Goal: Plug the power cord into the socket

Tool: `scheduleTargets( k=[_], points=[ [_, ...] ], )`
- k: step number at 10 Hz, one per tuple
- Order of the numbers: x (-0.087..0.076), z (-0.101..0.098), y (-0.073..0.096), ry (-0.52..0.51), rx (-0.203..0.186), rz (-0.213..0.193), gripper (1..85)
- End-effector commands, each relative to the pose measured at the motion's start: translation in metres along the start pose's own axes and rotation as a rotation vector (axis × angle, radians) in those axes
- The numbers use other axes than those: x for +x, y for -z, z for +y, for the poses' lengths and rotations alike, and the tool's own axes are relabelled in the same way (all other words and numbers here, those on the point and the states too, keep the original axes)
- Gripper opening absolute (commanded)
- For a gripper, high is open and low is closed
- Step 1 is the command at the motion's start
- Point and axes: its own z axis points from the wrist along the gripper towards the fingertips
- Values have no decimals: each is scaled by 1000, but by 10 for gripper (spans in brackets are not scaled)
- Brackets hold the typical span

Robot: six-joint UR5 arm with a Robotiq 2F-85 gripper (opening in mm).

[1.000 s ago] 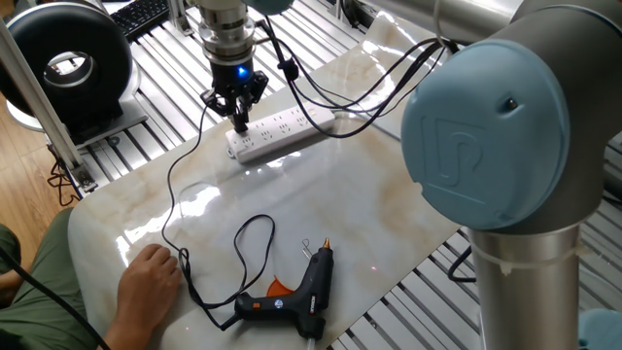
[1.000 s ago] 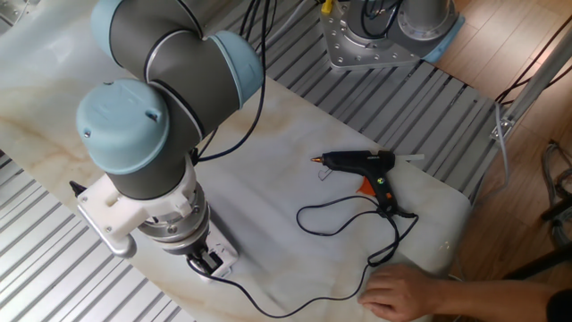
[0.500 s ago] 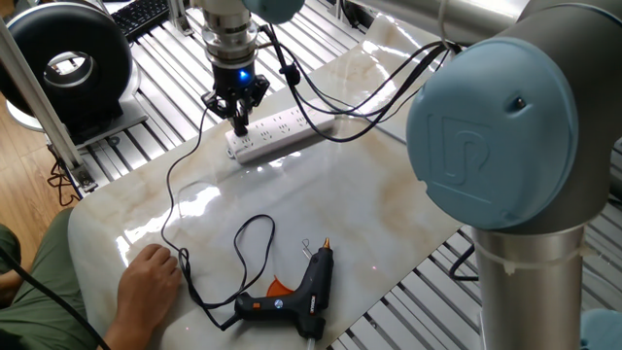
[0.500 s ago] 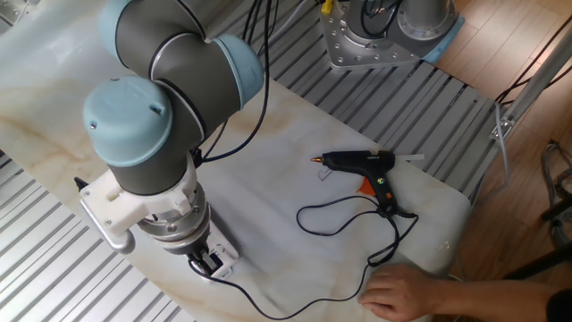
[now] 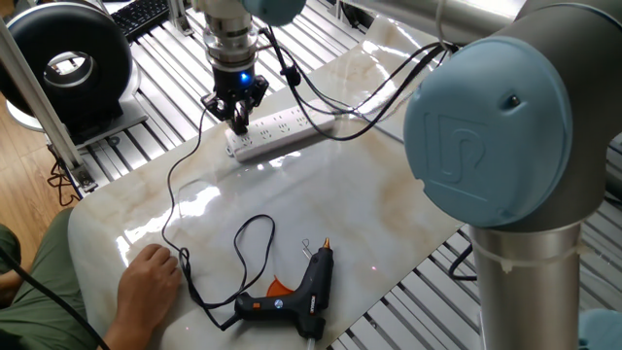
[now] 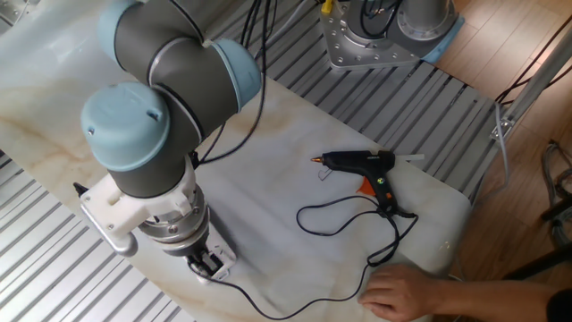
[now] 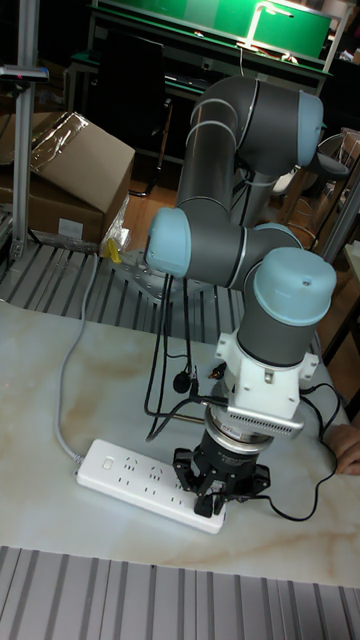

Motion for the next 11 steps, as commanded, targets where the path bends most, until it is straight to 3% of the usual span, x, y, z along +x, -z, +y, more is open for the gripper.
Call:
scheduleTargets(
  k=[1, 3, 7, 8, 9, 11],
  points=[
    [15, 5, 4, 45, -20, 64, 377],
    [15, 11, 12, 31, -20, 81, 373],
    [20, 24, 28, 35, -48, 65, 353],
    [24, 29, 39, 35, -42, 61, 343],
    [32, 24, 48, 23, -6, 66, 310],
    [45, 24, 57, 15, 4, 64, 300]
  ],
)
